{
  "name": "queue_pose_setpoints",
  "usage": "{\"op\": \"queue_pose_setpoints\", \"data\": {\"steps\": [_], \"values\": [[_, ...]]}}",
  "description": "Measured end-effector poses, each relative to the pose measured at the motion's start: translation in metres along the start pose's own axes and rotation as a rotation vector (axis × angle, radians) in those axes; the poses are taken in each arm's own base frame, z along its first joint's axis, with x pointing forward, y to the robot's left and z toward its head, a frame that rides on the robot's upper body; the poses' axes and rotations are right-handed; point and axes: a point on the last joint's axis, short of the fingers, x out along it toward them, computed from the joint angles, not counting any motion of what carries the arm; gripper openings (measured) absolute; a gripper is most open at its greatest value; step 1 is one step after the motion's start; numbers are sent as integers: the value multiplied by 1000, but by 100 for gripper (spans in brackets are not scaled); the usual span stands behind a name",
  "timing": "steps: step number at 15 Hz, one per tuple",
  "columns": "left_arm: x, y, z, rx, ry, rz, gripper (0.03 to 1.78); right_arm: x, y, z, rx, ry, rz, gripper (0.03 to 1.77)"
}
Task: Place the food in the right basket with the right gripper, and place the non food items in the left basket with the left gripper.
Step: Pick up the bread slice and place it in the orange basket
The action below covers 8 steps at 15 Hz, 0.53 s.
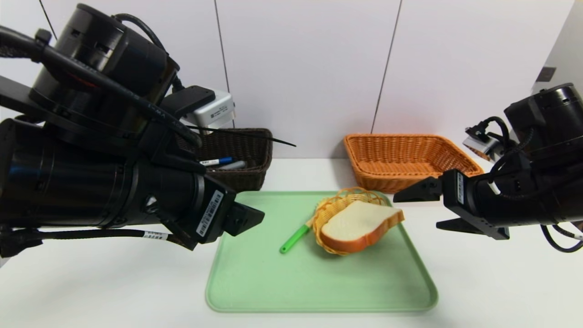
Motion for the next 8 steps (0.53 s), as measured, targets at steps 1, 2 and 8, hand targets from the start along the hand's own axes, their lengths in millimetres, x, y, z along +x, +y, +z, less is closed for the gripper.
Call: {"op": "queue_pose_setpoints", "data": {"steps": [1, 2, 8], "values": [[0, 0, -1, 1, 3, 1, 169, 3, 0, 0, 19, 34, 30, 170], [0, 0, -2, 1, 5, 3, 169, 6, 1, 0, 36, 65, 57, 170], [4, 0, -5, 4, 22, 5, 169, 32, 0, 1, 59, 176, 97, 170]]}}
